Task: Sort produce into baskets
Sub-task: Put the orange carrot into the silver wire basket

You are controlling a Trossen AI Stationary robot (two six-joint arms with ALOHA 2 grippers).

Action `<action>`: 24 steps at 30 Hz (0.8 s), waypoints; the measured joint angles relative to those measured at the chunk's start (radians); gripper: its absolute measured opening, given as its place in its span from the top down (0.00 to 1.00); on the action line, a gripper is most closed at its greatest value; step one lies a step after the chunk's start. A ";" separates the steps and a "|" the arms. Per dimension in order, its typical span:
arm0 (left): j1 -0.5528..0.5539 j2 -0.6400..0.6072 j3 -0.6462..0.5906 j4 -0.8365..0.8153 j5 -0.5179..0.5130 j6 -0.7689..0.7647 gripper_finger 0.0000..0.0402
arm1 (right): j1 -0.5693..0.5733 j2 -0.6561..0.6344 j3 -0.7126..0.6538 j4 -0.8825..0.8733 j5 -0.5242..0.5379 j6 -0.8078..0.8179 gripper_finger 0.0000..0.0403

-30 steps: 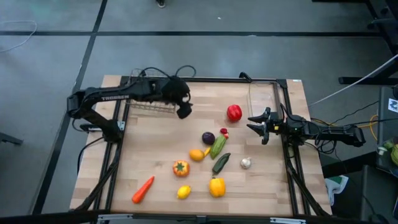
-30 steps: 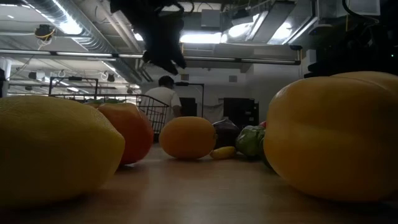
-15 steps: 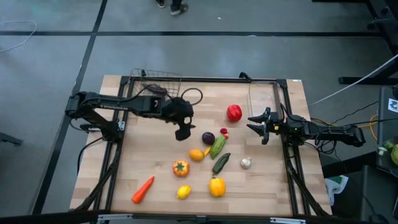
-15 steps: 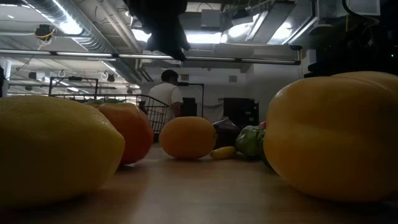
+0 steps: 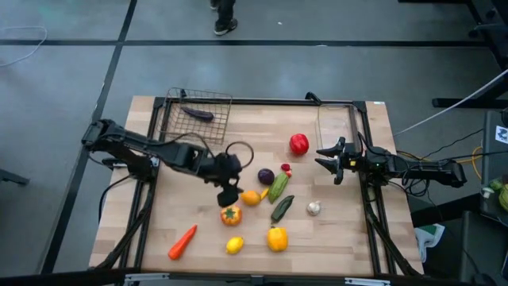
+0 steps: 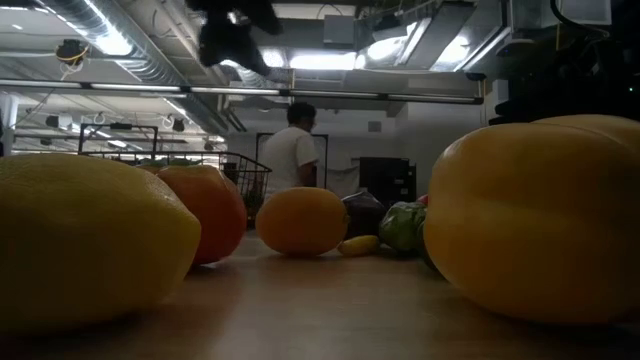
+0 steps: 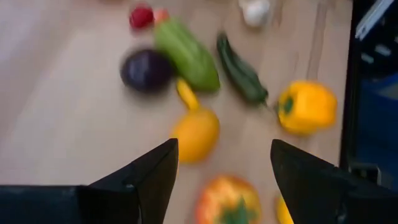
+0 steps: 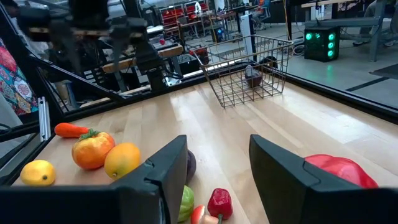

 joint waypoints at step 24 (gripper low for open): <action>-0.459 0.006 -0.089 -0.403 0.180 -0.769 0.37 | 0.000 0.000 0.000 0.000 0.000 0.000 0.57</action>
